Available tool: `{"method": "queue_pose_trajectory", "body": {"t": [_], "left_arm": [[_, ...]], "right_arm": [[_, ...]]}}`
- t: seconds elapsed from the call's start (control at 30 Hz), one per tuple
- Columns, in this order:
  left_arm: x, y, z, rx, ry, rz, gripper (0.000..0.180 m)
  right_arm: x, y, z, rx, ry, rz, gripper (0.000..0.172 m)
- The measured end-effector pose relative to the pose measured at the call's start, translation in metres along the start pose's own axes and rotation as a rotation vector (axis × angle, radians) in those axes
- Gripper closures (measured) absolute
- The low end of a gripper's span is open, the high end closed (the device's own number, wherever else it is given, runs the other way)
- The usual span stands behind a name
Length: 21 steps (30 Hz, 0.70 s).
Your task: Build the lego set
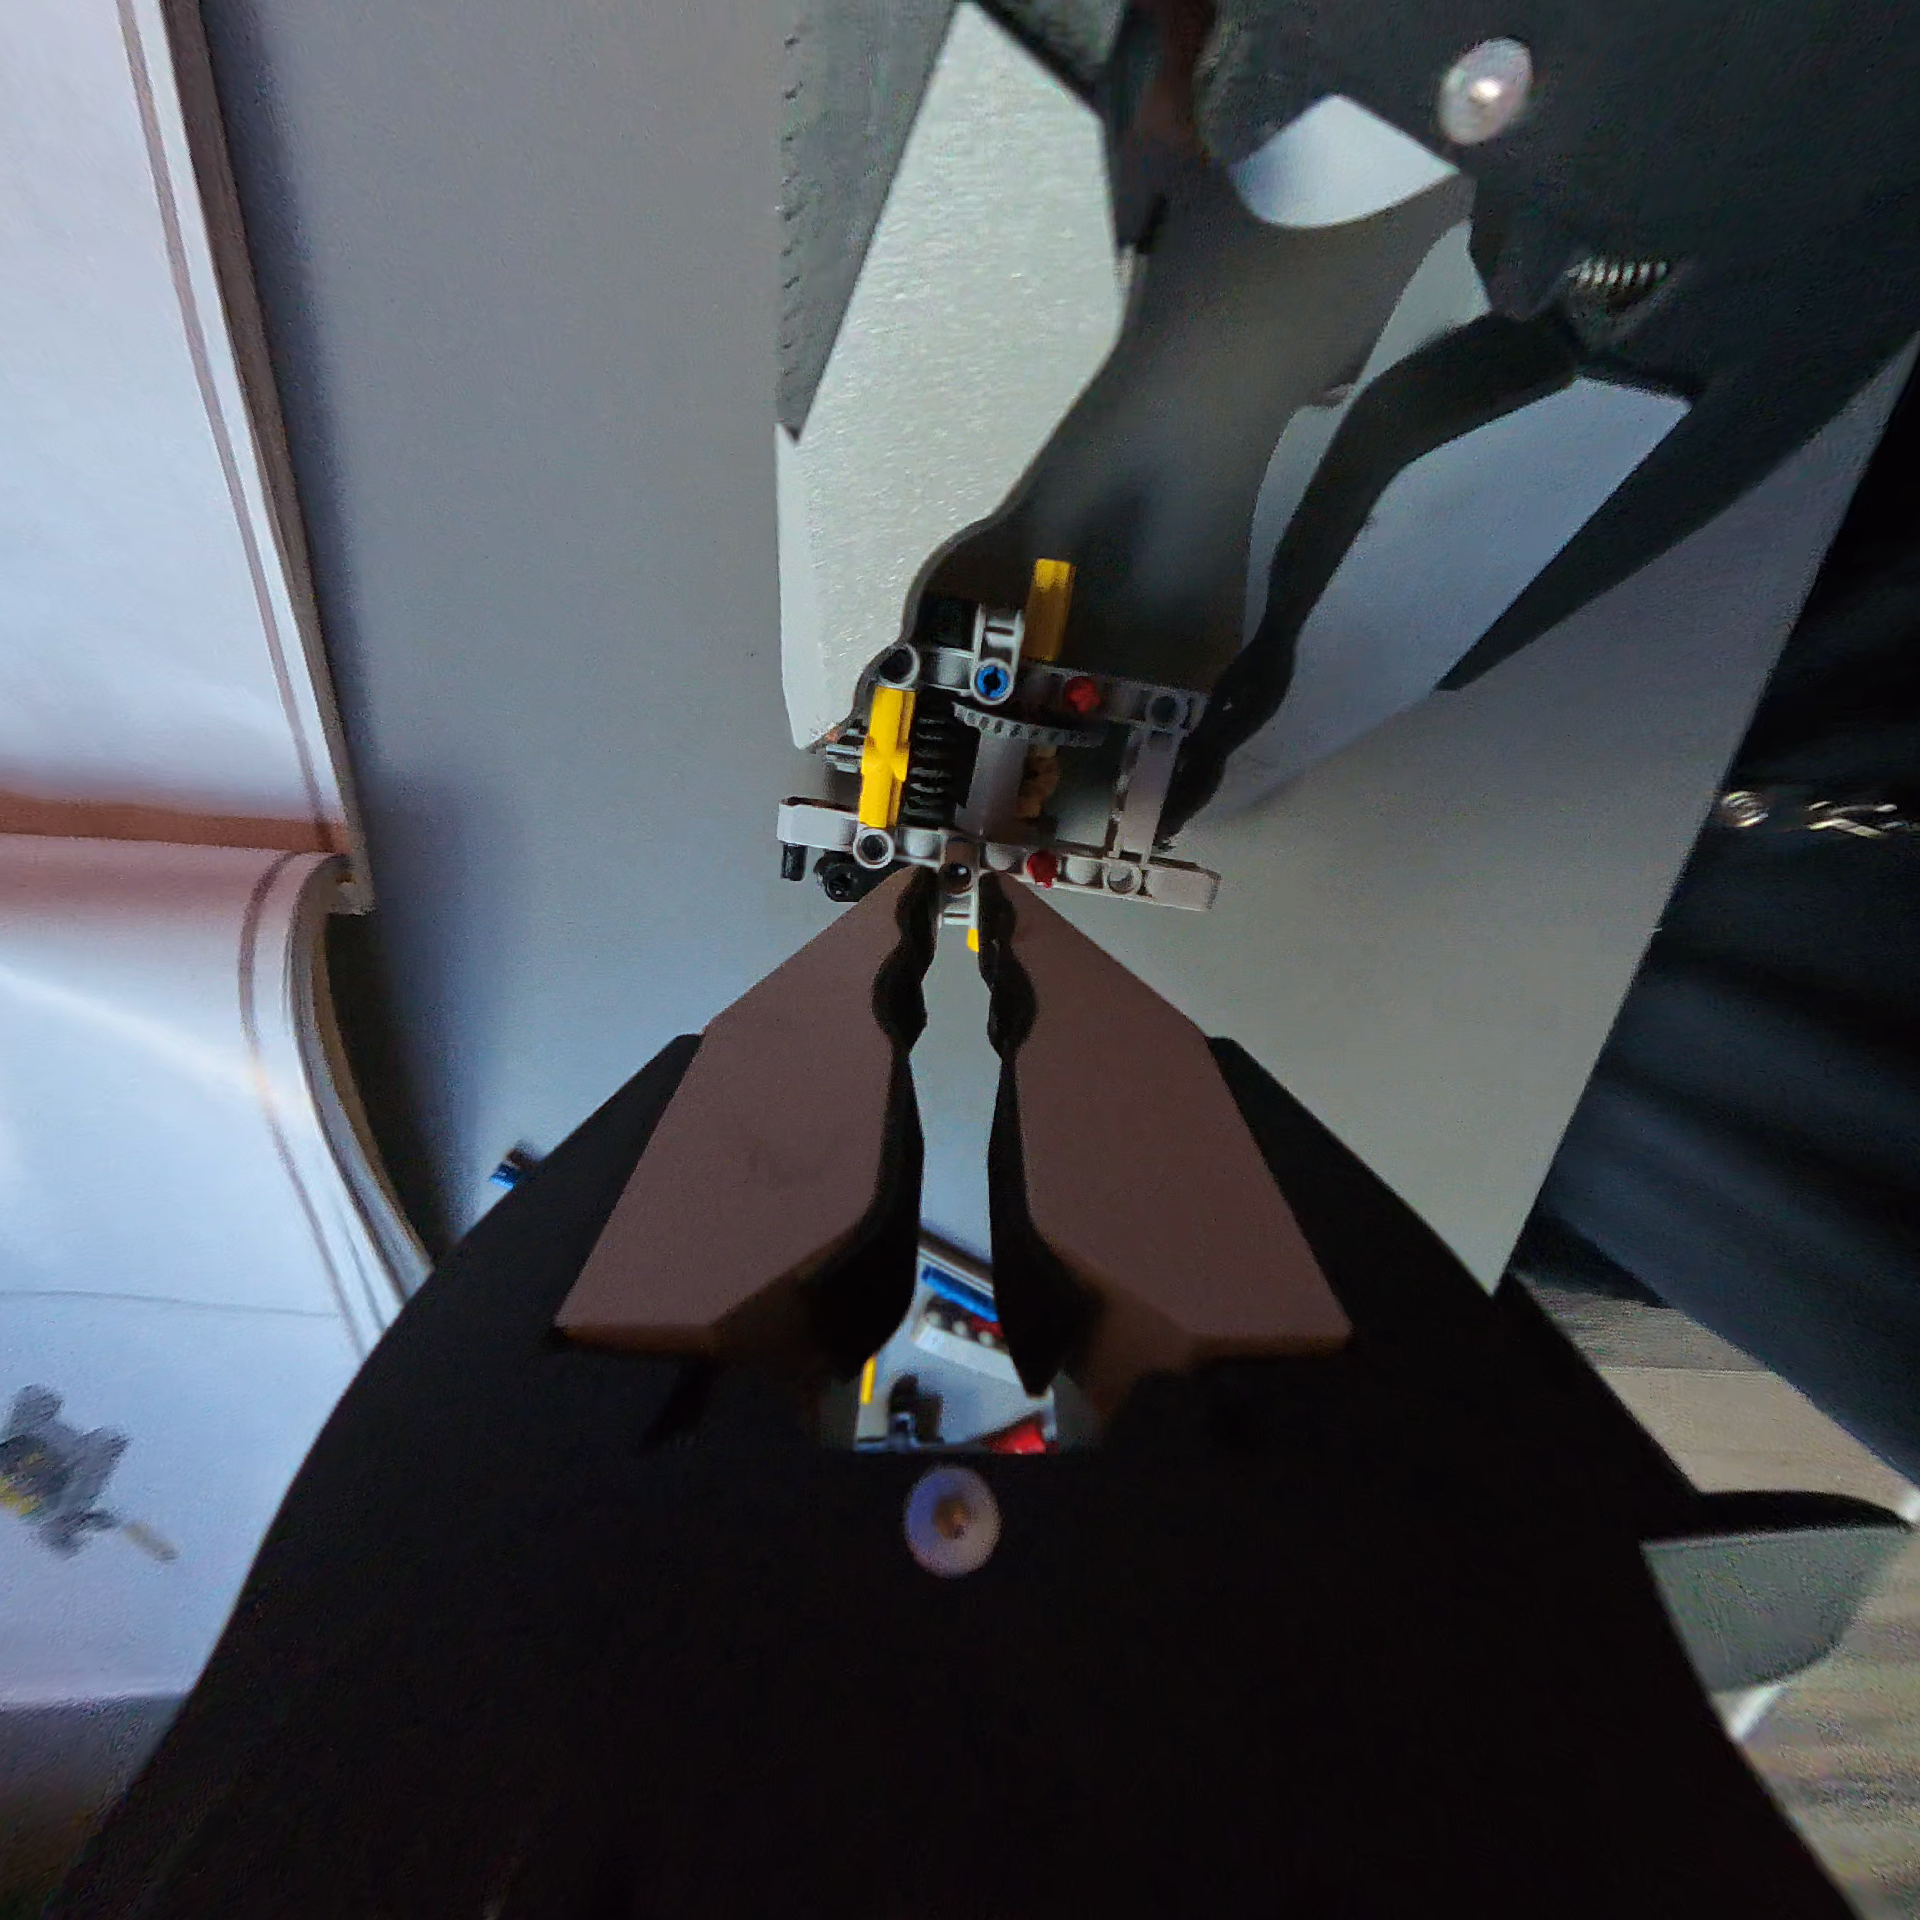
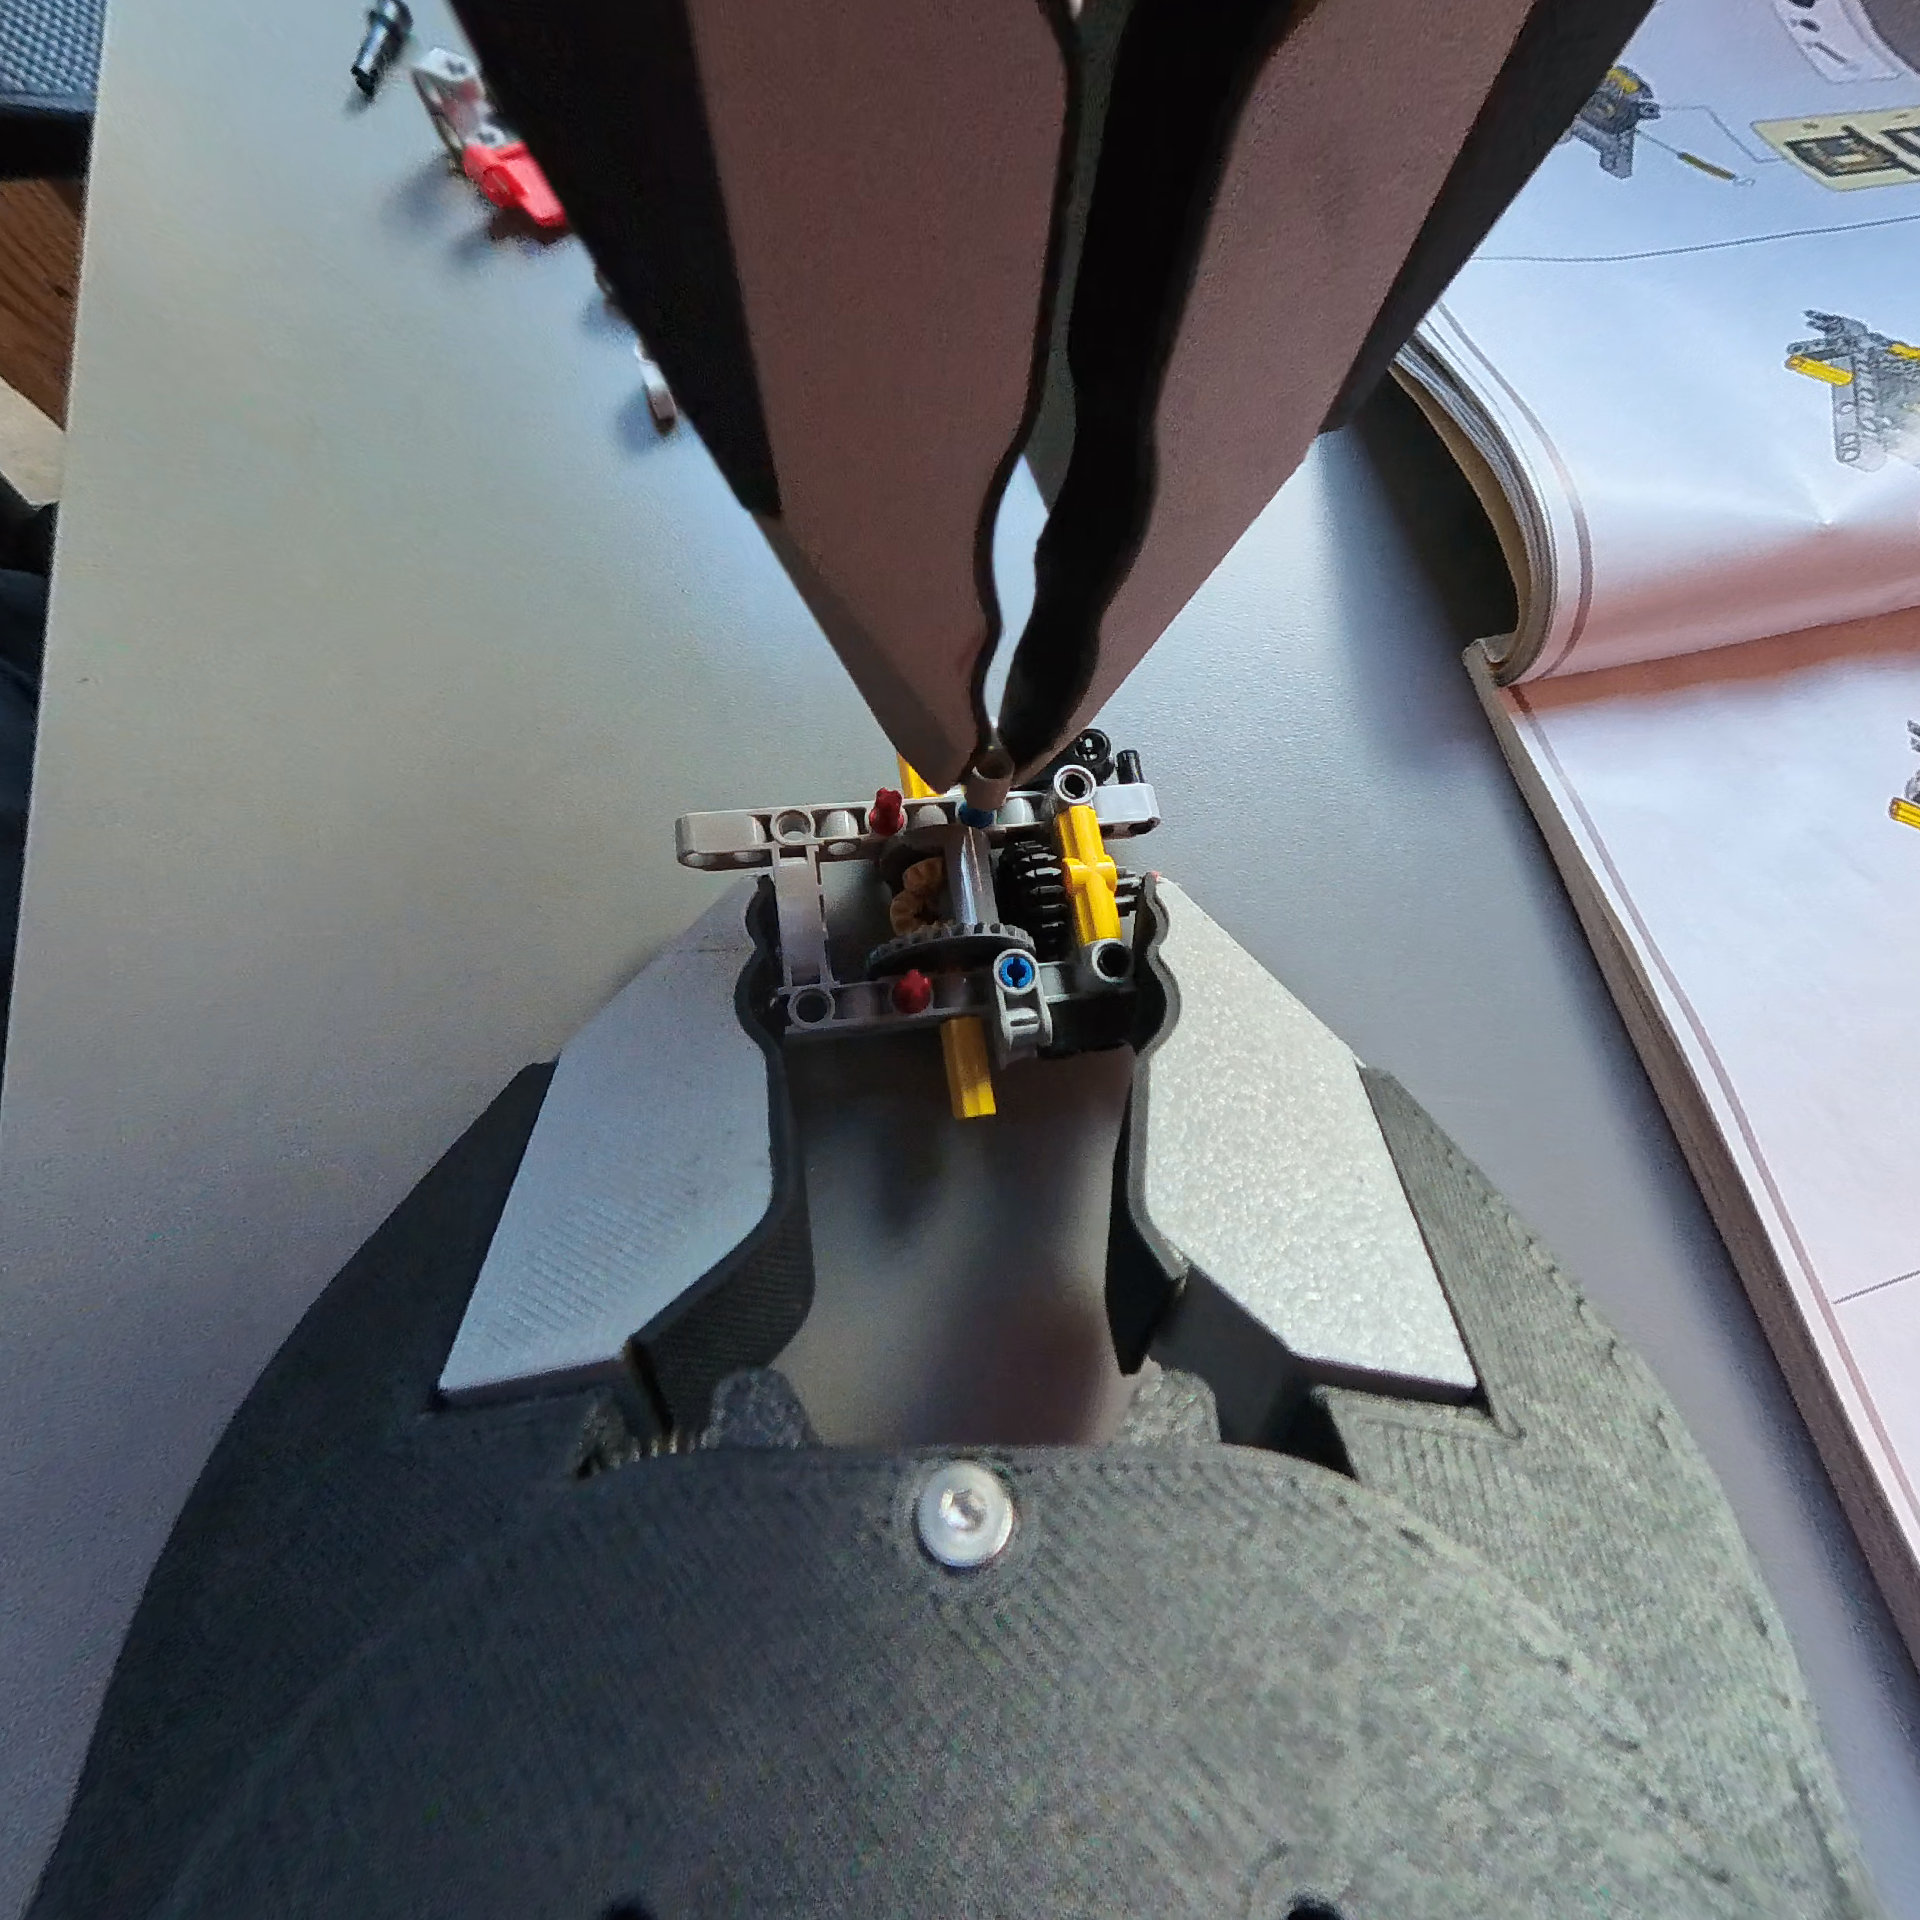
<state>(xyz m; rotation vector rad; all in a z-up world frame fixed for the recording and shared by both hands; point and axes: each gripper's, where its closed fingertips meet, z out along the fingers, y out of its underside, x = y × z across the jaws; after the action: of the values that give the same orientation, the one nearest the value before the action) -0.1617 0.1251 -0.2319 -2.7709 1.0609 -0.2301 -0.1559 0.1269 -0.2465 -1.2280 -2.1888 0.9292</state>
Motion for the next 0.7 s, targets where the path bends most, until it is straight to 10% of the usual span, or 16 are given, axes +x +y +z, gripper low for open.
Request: {"method": "queue_pose_trajectory", "body": {"t": [0.5, 0.7], "left_arm": [[0.0027, -0.0017, 0.0059, -0.003, 0.157, -0.138, 0.175], [-0.0002, -0.0007, 0.0049, -0.138, -0.018, 0.028, 0.175]], "right_arm": [[0.0011, 0.0015, -0.0018, -0.003, 0.026, -0.014, 0.106], [0.0010, 0.0009, -0.0020, 0.001, 0.033, -0.026, 0.106]]}}
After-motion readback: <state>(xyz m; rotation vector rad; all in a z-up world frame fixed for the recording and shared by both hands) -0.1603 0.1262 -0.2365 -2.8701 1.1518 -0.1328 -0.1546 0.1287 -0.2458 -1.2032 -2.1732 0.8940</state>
